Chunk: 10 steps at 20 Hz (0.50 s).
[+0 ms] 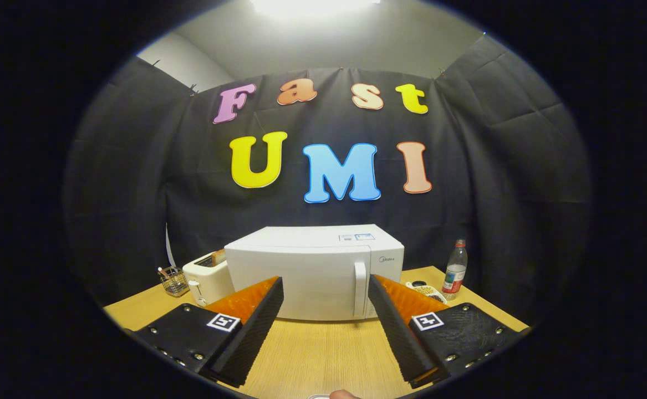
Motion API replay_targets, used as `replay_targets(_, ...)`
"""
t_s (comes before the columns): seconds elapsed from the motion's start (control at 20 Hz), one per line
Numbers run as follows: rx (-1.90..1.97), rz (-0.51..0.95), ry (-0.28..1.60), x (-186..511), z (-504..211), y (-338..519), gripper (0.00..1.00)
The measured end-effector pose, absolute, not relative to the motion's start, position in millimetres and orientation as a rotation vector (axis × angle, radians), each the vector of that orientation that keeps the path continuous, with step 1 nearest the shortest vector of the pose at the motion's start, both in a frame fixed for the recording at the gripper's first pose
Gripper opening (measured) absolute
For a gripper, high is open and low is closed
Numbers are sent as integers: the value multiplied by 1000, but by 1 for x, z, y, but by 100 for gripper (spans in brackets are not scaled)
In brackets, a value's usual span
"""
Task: Open the microwave, put the food inside, and close the microwave door.
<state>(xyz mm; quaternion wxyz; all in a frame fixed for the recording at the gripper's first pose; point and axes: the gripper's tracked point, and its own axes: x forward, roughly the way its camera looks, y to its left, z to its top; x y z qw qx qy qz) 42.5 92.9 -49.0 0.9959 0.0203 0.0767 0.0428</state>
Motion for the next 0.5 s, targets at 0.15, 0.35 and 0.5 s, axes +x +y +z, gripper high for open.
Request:
replay_targets(0.15,42,97,138,40,-42,97,97)
replay_targets(0.35,29,109,123,37,-37,101,97)
replay_targets(0.5,36,106,122,37,-37,101,97)
